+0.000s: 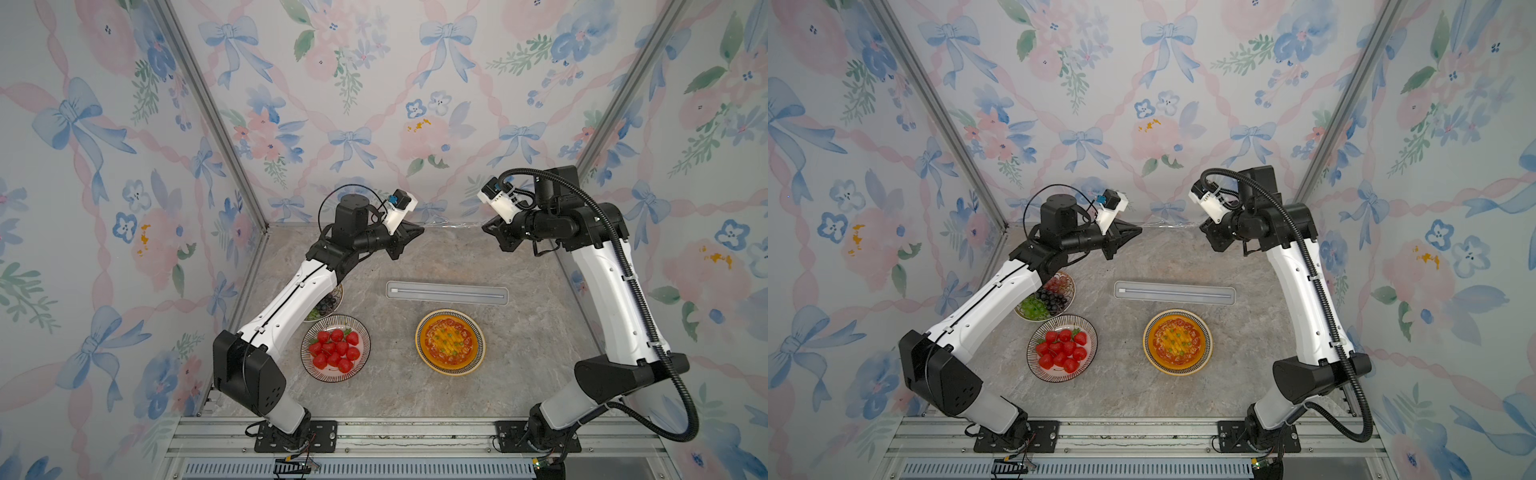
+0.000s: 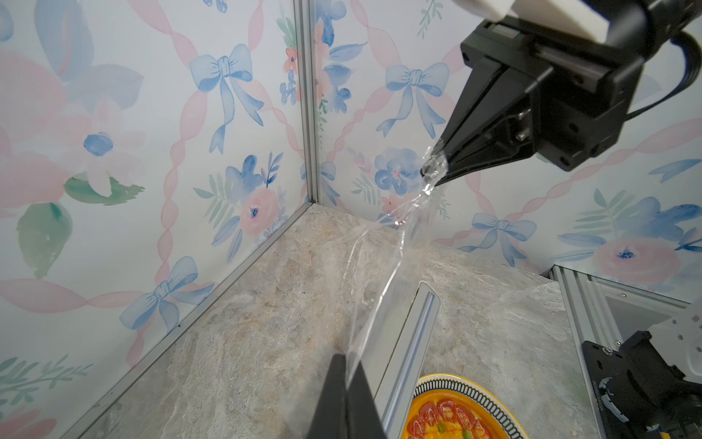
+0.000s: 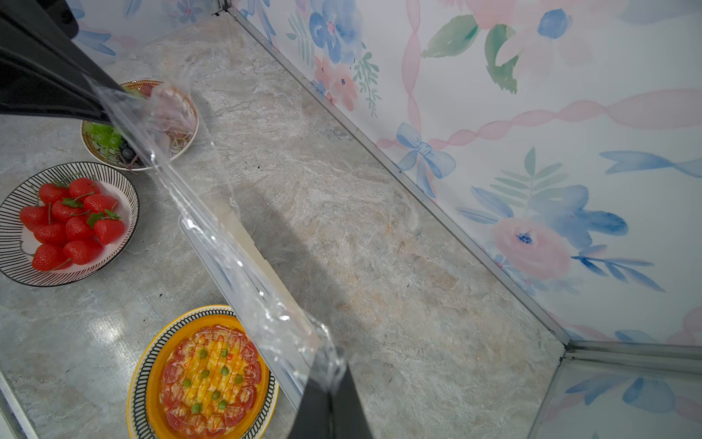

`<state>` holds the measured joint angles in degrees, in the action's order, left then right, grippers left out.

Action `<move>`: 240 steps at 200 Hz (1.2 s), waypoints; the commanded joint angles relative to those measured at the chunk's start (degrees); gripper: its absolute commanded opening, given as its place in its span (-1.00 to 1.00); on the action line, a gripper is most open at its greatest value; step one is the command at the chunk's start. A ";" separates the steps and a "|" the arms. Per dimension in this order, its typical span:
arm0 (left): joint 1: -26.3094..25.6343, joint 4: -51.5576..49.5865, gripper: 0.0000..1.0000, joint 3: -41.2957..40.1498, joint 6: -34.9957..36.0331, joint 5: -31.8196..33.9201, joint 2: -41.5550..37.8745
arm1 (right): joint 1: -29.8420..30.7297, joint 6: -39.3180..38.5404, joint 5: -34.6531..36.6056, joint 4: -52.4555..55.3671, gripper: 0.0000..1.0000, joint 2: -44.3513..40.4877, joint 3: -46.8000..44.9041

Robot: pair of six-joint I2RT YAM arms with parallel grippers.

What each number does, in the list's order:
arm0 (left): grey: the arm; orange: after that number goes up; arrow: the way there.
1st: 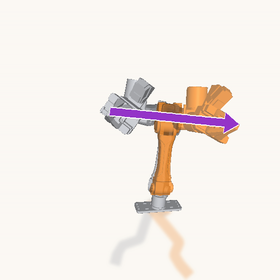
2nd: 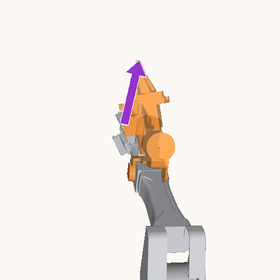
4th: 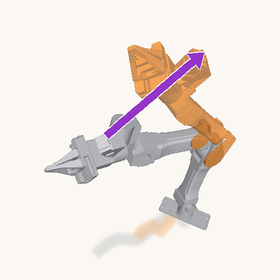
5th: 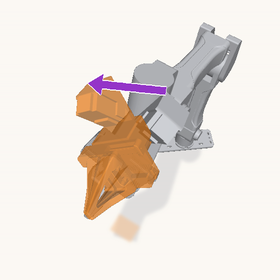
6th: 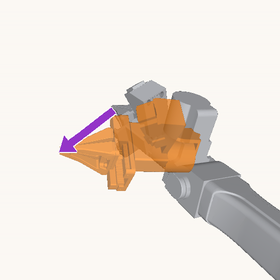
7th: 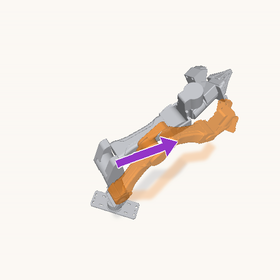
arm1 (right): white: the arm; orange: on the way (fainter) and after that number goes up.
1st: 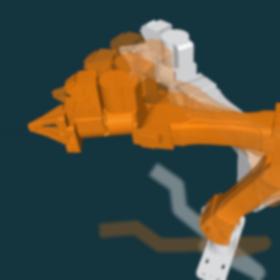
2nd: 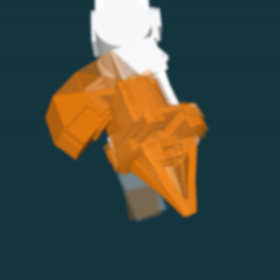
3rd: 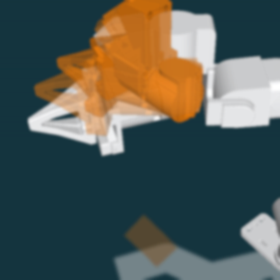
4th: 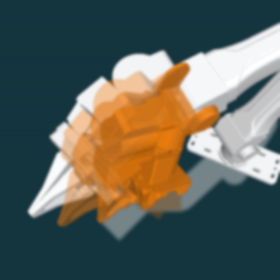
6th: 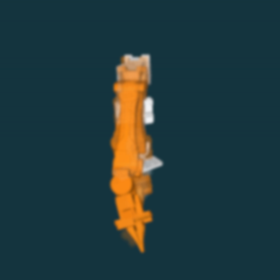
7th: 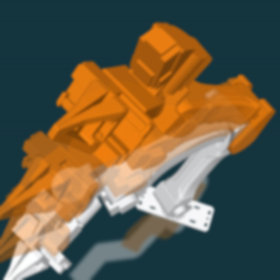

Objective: Wrap the plate with plastic wrap
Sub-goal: Pull the plastic wrap from the plastic wrap cutting box.

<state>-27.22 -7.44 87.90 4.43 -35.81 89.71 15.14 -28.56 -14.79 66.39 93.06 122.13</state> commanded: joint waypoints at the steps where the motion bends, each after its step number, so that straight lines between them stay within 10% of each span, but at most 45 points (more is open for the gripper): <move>1: 0.16 1.03 -1.00 1.22 -0.45 1.10 -1.70 | 0.24 1.03 2.39 -2.79 -1.00 -2.26 1.01; 240: 0.18 0.98 -1.00 4.23 -0.67 2.34 1.29 | 0.51 3.11 5.69 -5.12 -1.00 0.19 2.16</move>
<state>-27.38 -7.44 90.76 4.25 -34.46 91.68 15.55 -27.00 -11.55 64.03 93.38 122.85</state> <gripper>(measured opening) 0.047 0.047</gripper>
